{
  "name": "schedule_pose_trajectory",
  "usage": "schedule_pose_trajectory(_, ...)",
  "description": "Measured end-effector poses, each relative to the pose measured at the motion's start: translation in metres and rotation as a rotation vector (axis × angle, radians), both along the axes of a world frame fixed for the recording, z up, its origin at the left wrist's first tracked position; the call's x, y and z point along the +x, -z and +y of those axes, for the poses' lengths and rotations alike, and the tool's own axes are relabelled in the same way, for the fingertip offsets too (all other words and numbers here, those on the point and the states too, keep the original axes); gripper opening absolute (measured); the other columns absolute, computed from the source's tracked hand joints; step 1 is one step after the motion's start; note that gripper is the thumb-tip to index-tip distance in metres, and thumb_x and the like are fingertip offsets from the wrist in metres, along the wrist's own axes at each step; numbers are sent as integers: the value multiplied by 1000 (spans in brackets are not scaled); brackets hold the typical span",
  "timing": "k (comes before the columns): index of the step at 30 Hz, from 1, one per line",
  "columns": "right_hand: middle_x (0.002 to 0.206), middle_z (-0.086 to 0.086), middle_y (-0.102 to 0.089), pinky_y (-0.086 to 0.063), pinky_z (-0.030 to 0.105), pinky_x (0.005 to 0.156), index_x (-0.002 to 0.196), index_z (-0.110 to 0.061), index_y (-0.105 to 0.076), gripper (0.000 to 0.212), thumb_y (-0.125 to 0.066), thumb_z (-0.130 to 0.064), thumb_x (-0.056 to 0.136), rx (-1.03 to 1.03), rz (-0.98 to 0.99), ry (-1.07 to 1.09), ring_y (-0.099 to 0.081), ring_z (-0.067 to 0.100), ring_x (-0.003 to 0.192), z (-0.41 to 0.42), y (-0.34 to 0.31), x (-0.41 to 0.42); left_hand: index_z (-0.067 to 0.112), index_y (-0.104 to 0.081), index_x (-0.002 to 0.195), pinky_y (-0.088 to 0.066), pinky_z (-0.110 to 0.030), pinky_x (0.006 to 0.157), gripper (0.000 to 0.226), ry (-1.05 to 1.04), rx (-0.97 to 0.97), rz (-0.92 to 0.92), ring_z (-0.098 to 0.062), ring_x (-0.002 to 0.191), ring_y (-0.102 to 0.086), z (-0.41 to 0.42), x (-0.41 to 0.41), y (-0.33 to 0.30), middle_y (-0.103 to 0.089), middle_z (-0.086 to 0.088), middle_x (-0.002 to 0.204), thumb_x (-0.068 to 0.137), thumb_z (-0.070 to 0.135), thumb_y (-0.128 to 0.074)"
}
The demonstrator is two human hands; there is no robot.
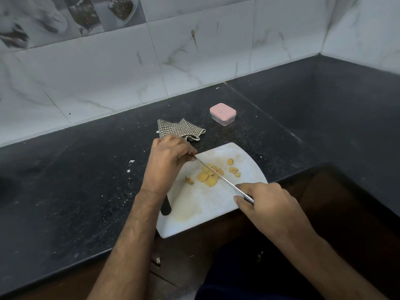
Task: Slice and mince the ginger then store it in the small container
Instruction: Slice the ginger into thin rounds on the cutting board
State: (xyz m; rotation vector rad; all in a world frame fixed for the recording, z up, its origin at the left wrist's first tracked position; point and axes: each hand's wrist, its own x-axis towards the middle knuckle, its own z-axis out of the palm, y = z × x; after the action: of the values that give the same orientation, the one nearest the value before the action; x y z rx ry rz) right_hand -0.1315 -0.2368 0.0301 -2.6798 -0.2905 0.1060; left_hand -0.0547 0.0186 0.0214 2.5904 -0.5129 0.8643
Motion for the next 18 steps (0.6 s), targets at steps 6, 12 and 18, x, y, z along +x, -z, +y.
schedule_pose_trajectory(6, 99, -12, -66, -45, 29, 74, 135, -46, -55, 37, -47, -49, 99, -67, 6, 32, -63, 17, 96, -5, -9, 5, 21, -76, 86, -38, -34, 75, 12, -55, 54, 14, -18, 92, -61, 11, 8, -1, -71, 11, 87, 80, 14, -84)
schedule_pose_trajectory(12, 96, -9, -63, -47, 32, 76, 127, -33, -60, 32, -49, -46, 100, -92, 58, 45, -61, 19, 96, 1, -3, 5, 18, -78, 96, -38, -35, 81, 6, -267, -27, -138, -19, 95, -59, -6, -1, 5, -73, 7, 90, 90, 17, -75)
schedule_pose_trajectory(18, 86, -3, -57, -55, 41, 78, 112, -25, -53, 28, -46, -50, 101, -60, 76, 103, -61, 22, 89, 0, 0, 9, 27, -80, 85, -54, -29, 83, 8, -137, -690, 274, -1, 91, -67, -36, -21, 10, -75, 14, 87, 84, 20, -83)
